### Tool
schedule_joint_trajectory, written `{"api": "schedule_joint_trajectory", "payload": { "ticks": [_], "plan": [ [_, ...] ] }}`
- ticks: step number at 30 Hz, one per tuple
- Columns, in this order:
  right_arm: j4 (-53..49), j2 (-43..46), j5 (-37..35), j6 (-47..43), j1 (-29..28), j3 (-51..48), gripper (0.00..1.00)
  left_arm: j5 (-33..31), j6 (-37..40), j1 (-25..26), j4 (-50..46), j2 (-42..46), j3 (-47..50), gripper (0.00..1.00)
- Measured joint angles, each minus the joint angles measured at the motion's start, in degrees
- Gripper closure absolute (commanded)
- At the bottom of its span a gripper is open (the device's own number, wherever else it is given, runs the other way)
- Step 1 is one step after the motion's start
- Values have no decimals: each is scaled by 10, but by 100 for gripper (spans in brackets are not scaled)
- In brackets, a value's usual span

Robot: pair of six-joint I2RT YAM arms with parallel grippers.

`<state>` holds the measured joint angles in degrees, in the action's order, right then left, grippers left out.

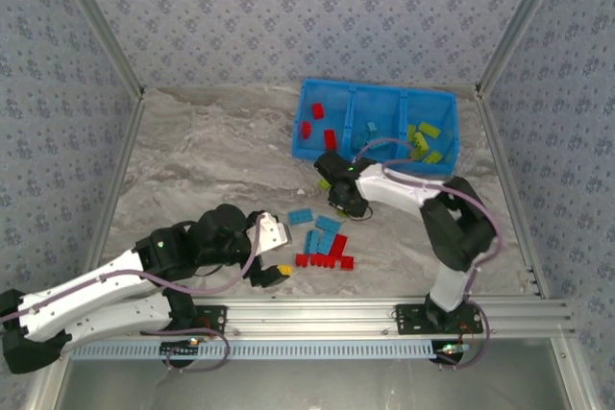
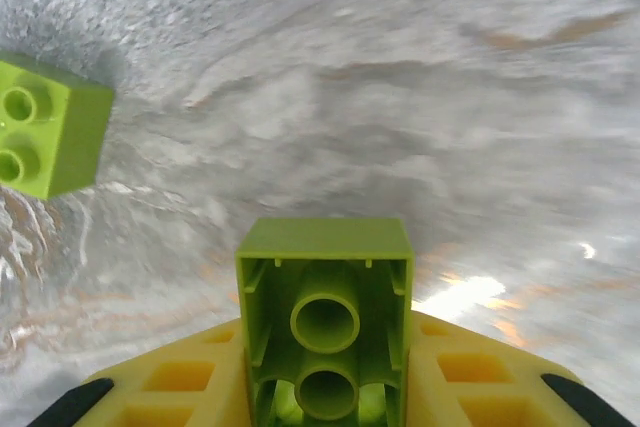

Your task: Sort the legos into containers by color

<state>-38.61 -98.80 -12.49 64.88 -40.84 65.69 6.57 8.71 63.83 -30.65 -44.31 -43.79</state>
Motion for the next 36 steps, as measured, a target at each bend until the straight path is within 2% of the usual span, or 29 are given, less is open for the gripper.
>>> {"api": "schedule_joint_trajectory", "payload": {
  "ticks": [6, 8, 10, 13, 15, 18, 22, 23, 24, 27, 32, 36],
  "plan": [
    [-42, 175, -78, -48, 9, -33, 69, 44, -19, 0, 115, 0, 31, 1],
    [-45, 232, -106, -93, 27, -34, 70, 55, -28, 0, 157, 0, 39, 1],
    [-40, 273, -121, -148, 63, -37, 71, 62, -34, 0, 188, 0, 42, 1],
    [-14, 295, -122, -244, 158, -36, 71, 63, -40, 1, 219, 0, 42, 1],
    [8, 277, -109, -304, 232, -31, 73, 60, -46, 1, 227, 0, 42, 1],
    [32, 198, -77, -368, 330, 7, 71, 45, -69, 3, 226, 0, 42, 1],
    [48, 54, -14, -416, 405, 106, 50, 13, -109, 3, 202, -1, 42, 1],
    [50, 22, 1, -422, 415, 131, 42, 1, -120, 3, 193, -1, 42, 1],
    [52, -4, 13, -428, 422, 151, 39, -12, -134, 3, 184, -1, 41, 1],
    [55, -45, 36, -429, 429, 182, 37, -64, -180, 4, 164, -1, 41, 1],
    [31, -35, 52, -422, 427, 201, 35, -157, -287, 4, 132, -14, 32, 1],
    [3, 25, 61, -414, 413, 191, 33, -205, -379, 4, 97, -52, -4, 1]
  ]
}}
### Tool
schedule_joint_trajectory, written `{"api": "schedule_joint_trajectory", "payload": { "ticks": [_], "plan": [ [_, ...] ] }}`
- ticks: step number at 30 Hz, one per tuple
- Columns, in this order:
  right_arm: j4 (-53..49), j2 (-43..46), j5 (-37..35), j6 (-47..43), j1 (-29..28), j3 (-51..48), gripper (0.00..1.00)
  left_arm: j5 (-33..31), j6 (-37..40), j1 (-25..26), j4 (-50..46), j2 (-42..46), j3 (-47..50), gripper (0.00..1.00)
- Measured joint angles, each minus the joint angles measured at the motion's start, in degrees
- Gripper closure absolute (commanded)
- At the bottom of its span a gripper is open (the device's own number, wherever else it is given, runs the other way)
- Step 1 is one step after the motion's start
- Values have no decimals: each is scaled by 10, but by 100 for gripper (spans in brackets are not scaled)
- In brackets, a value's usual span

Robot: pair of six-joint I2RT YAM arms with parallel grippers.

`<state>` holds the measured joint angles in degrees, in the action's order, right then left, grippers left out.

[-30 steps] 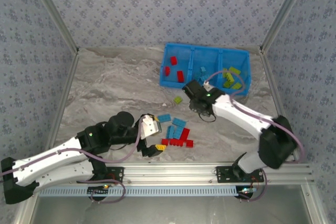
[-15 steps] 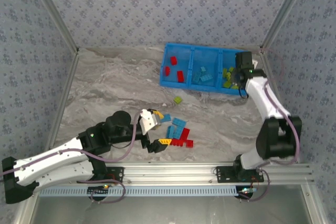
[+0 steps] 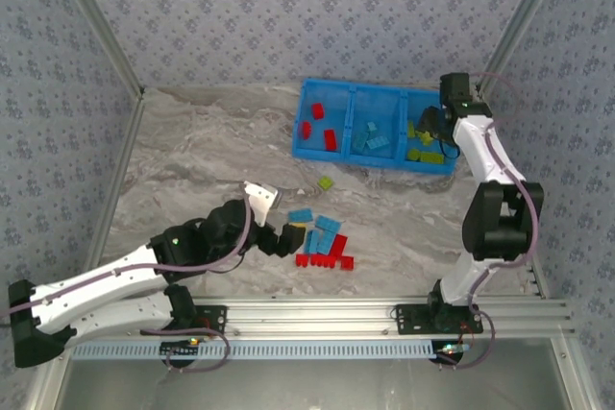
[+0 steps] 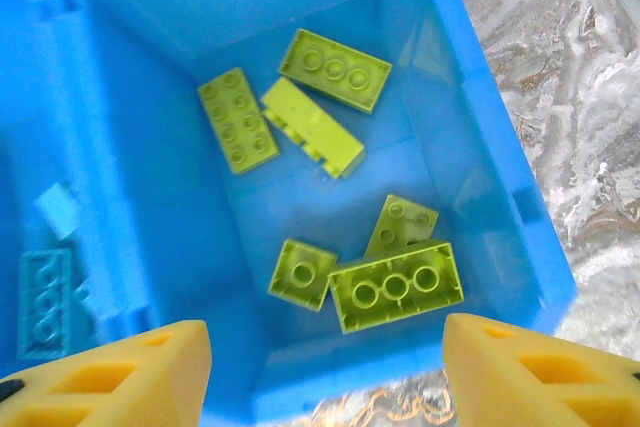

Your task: Sort the legos into containers by color

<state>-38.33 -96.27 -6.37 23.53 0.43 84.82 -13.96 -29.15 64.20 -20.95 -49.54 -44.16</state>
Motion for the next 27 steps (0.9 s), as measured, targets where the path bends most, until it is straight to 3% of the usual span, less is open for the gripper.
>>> {"api": "schedule_joint_trajectory", "payload": {
  "ticks": [4, 8, 14, 19, 27],
  "plan": [
    [-10, 130, 17, 9, -56, -51, 26, -60, -98, 0, -49, -49, -37, 2],
    [-14, 272, 56, 14, -166, -111, 18, -112, -203, -4, -105, -113, -66, 2],
    [-48, 372, 113, 24, -289, -198, 4, -90, -304, -43, -126, -220, -84, 1],
    [-96, 408, 156, 33, -314, -251, 0, -46, -329, -68, -131, -333, -127, 1],
    [-131, 433, 162, 39, -320, -260, 0, 5, -329, -96, -112, -482, -204, 1]
  ]
}}
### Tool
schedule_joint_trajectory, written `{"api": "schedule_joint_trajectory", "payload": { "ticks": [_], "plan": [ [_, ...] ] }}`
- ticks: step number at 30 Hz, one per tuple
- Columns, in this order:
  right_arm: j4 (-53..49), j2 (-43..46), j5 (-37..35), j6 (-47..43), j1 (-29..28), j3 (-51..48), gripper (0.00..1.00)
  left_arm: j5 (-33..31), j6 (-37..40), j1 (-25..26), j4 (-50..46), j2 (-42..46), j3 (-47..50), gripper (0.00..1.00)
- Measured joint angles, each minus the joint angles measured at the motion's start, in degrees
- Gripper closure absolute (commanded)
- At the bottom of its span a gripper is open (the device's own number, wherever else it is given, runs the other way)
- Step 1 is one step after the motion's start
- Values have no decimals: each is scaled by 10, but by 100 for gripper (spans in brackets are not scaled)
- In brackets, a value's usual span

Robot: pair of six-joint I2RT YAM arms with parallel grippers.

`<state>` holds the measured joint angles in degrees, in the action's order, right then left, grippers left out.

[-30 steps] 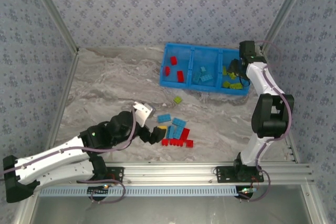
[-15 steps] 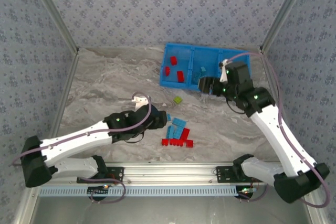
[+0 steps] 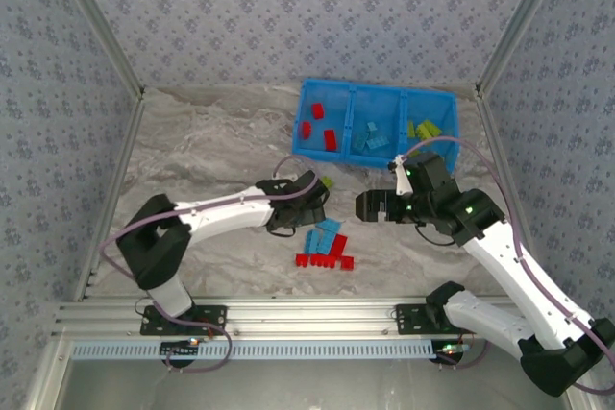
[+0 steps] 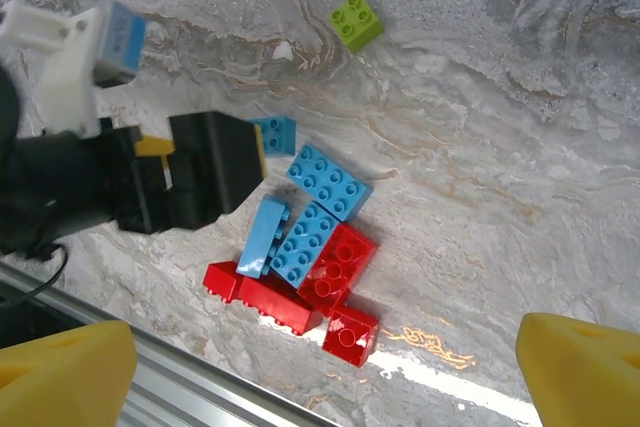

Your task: Sort the legos into containers by color

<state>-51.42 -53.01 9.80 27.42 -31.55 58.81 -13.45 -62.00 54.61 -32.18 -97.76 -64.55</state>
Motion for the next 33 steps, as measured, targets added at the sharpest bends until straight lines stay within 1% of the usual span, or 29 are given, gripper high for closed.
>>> {"api": "schedule_joint_trajectory", "payload": {
  "ticks": [5, 6, 10, 13, 15, 19, 22, 27, 30, 33],
  "plan": [
    [-3, 0, -3, 0, 0, 0, 0, 13, 4, -10, 14, -50, -12, 7],
    [-3, 0, -3, 0, 0, 0, 0, 15, 5, -10, 16, -57, -13, 10],
    [-3, -1, -3, 0, 0, 0, 0, 24, 4, -14, 33, -72, -13, 29],
    [-3, -1, 6, 0, 0, 0, 0, 27, 5, -16, 41, -77, -13, 40],
    [-3, -2, 19, -1, -2, 0, 1, 26, 6, -16, 42, -76, -13, 46],
    [-6, -9, 44, -7, -20, 0, 1, 29, 12, -17, 43, -72, -13, 56],
    [-8, -18, 57, -9, -43, 1, 1, 34, 17, -17, 39, -58, -7, 58],
    [-14, -23, 56, -9, -66, 32, 1, 36, 54, -12, 35, 9, -24, 57],
    [-14, -12, 28, -6, -70, 64, 1, 30, 90, -5, 45, 15, -92, 56],
    [-12, 18, -10, 4, -70, 76, 1, 12, 129, -3, 59, -13, -181, 56]
  ]
}}
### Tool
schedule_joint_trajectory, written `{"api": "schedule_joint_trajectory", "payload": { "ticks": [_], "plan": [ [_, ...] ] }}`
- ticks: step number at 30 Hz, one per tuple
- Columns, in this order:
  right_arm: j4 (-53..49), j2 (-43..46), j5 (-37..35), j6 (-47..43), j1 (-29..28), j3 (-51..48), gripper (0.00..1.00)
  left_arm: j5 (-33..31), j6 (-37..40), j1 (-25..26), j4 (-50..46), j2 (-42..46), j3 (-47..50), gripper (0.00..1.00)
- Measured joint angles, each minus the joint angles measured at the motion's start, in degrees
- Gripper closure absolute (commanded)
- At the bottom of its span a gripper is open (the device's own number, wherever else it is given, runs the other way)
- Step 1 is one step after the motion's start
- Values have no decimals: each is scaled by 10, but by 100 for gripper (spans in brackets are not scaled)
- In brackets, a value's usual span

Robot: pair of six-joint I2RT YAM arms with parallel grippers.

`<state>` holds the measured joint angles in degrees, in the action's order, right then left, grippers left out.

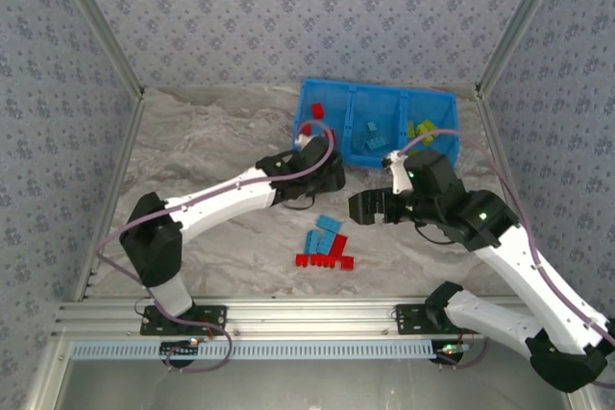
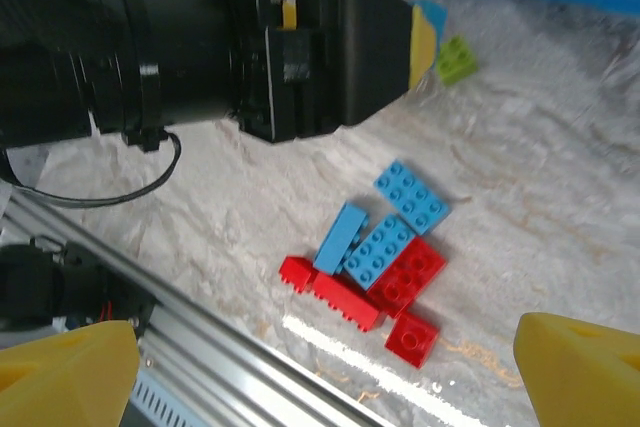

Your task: Sort the legos into containers by color

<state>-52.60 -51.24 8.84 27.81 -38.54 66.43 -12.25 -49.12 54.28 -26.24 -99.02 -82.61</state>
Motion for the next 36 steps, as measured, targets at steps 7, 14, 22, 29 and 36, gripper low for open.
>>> {"api": "schedule_joint_trajectory", "payload": {
  "ticks": [7, 14, 22, 29, 36],
  "plan": [
    [-15, 40, -49, 24, 0, 3, 1, -58, 108, -3, 34, -208, -278, 55],
    [-33, 76, -69, 46, -2, 1, 1, -79, 192, -17, 25, -401, -502, 21],
    [-56, 114, -92, 60, -2, -1, 1, -64, 232, -24, 12, -411, -547, 17],
    [-57, 115, -103, 63, -2, -14, 1, -62, 238, -7, 89, -176, -225, 18],
    [-33, 85, -106, 55, -2, -31, 0, -62, 276, -3, 134, 104, 71, 18]
  ]
}}
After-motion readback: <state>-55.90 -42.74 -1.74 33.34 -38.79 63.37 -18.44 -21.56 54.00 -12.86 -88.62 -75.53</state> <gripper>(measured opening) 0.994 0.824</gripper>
